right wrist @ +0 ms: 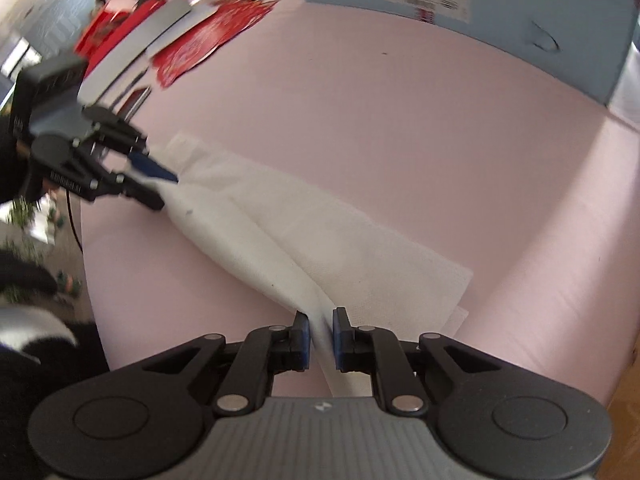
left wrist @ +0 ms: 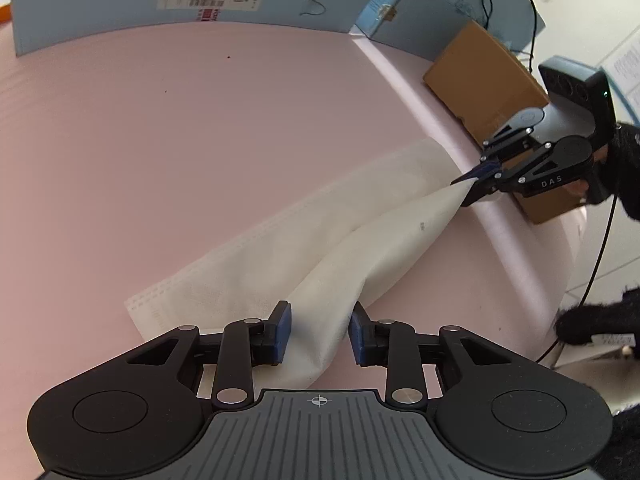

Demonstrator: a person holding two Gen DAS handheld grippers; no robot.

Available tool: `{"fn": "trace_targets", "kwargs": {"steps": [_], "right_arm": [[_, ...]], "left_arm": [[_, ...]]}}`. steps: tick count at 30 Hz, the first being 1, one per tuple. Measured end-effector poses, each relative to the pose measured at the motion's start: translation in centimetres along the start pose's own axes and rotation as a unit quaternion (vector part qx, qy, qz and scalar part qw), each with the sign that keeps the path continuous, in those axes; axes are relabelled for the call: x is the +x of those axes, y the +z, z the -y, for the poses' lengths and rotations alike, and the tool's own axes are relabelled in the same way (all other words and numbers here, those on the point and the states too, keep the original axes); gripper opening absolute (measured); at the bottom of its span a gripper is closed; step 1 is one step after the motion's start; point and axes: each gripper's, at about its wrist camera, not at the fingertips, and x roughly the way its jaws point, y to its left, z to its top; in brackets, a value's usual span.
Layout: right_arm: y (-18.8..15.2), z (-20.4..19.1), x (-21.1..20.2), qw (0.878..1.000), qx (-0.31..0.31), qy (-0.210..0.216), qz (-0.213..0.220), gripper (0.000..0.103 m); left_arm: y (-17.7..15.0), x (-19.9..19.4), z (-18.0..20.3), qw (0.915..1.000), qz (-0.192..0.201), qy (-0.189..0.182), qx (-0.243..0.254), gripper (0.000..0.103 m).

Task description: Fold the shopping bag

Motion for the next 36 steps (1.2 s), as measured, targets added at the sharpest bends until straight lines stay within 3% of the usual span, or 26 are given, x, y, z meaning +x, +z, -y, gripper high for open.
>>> {"fn": "trace_targets", "kwargs": {"steps": [4, 8, 9, 10, 12, 14, 19, 22, 26, 29, 32, 36], "right_arm": [[-0.4, 1.1, 0.2, 0.998, 0.056, 0.009, 0.004, 0.013], [0.1, 2.1, 0.6, 0.996, 0.085, 0.016, 0.007, 0.013], [0.7, 2.6, 1.2, 0.996, 0.092, 0.018, 0.008, 0.013], [1.2, 3.0, 1.7, 0.995, 0.098, 0.018, 0.008, 0.013], [1.7, 3.0, 2.1, 0.994, 0.104, 0.017, 0.01, 0.014], [2.3, 3.2, 2.3, 0.993, 0.115, 0.013, 0.012, 0.018], [3.5, 3.2, 2.1, 0.988, 0.152, -0.029, 0.026, 0.028], [3.9, 3.6, 2.1, 0.984, 0.168, -0.053, 0.033, 0.039], [4.3, 4.2, 2.3, 0.977, 0.178, -0.11, 0.04, 0.039], [4.6, 2.9, 2.7, 0.969, 0.123, -0.208, 0.041, 0.036], [3.9, 1.4, 2.9, 0.962, 0.086, -0.252, 0.068, 0.031], [2.3, -2.0, 1.8, 0.923, 0.046, -0.347, 0.159, 0.033]], "left_arm": [[-0.5, -0.4, 2.1, 0.9962, 0.013, 0.035, 0.079, 0.061], [-1.9, -0.2, 4.7, 0.9794, 0.009, 0.089, 0.181, 0.06], [-1.9, -0.4, 4.5, 0.9817, 0.008, 0.078, 0.173, 0.047], [-1.9, -0.6, 4.2, 0.9839, 0.006, 0.068, 0.165, 0.023], [-1.3, -1.2, 2.1, 0.9954, 0.008, 0.038, 0.088, 0.021], [-0.5, -1.4, -0.3, 0.9999, 0.015, 0.007, -0.005, 0.02], [-0.4, -1.4, -3.4, 0.9899, 0.024, -0.019, -0.139, 0.02], [-0.6, -1.4, -4.9, 0.9769, 0.031, -0.039, -0.208, 0.02], [-0.9, -1.4, -5.2, 0.9706, 0.035, -0.043, -0.234, 0.021], [-1.0, -1.9, -5.0, 0.972, 0.042, -0.029, -0.229, 0.021], [-1.6, -2.5, -5.0, 0.97, 0.055, -0.015, -0.236, 0.022], [-1.5, -2.8, -4.4, 0.9739, 0.052, 0.005, -0.221, 0.022]]}}
